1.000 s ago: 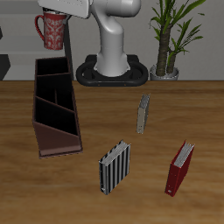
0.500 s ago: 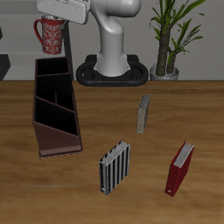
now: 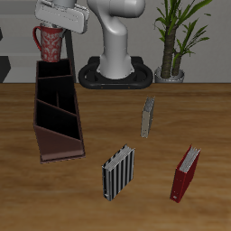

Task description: Place the red mug into the right desk caddy's right compartment

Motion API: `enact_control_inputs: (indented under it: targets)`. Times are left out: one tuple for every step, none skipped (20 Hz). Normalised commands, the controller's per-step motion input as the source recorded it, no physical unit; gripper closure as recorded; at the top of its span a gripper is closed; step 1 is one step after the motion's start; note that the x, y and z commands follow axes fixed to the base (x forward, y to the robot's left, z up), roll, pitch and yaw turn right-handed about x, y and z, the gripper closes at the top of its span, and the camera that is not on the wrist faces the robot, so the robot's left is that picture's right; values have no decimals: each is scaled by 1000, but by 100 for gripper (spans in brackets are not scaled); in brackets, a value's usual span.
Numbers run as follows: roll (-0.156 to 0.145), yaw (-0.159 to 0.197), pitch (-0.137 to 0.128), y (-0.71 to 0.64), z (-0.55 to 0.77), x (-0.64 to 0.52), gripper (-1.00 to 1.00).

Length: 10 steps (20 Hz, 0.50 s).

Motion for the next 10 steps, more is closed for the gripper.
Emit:
enact_control_inputs:
  targets:
    - [35,-29,65,190,-629,179,100]
    - [-9,24,-14,162,-227,36,100]
    - [60,-87,97,79,-363,207,100]
    - [20,-8,27,112,-154,44,100]
    - [-4,-11,20,87,-152,34,100]
    - [1,0,-3,-7,-102,118,100]
    - [0,0,0,0,0,0,100]
    - [41,-158,128,-85,-605,206,100]
    - [0,0,0,0,0,0,100]
    - [-16,-37,6,-52,-245,-25,100]
